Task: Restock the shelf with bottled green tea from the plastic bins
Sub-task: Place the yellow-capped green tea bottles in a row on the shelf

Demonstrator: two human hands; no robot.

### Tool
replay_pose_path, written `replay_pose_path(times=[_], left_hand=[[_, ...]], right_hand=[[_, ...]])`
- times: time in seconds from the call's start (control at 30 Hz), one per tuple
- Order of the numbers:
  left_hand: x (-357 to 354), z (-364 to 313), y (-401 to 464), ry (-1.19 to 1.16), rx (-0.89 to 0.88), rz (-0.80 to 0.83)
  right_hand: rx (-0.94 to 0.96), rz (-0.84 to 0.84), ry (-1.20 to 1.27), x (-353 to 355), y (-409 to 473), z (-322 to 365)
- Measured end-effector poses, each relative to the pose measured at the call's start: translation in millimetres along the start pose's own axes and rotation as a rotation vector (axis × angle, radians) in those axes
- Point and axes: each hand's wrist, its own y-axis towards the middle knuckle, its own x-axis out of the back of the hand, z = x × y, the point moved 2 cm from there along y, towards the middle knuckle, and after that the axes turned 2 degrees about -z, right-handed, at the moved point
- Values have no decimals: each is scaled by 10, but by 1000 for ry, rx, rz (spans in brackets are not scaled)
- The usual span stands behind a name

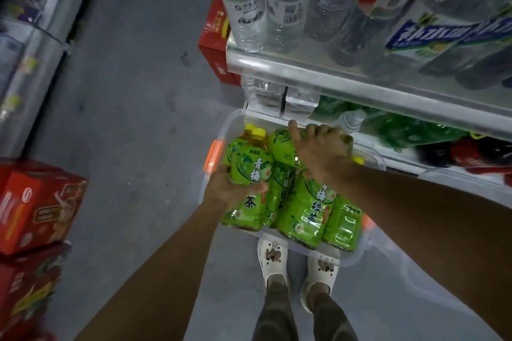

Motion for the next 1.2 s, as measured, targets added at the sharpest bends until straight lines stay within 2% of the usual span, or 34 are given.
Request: replay_pose_path(times=[0.2, 0.37, 0.43, 0.57, 0.7, 0.83, 0.97, 1.1, 1.2], left_hand=[[-65, -47, 66, 119, 91, 56], [-170, -73, -106, -53, 85, -2], [-129, -46, -187, -83, 65, -8], [40, -8, -507, -223, 61, 48], [181, -137, -905, -426, 23, 160], [283, -560, -1476, -535, -132, 286], [401, -962, -2055, -615, -249, 368], [420, -1323, -2605, -676, -331, 369], [304, -1530, -3067, -689, -344, 316]], right_hand=[[53, 36, -69, 118, 0, -69], [37, 172, 14, 328, -97, -335], [-42, 244, 201, 388, -233, -513], [-240, 399, 836, 389, -791, -886], [-371, 378, 1445, 367, -1500, -941], [-326, 278, 1929, 428, -2054, -871], [-182, 166, 2204, 794, -2519, -911], [-64, 63, 2283, 1106, -2986, -1125], [-103, -82, 2304, 1233, -3399, -1293]])
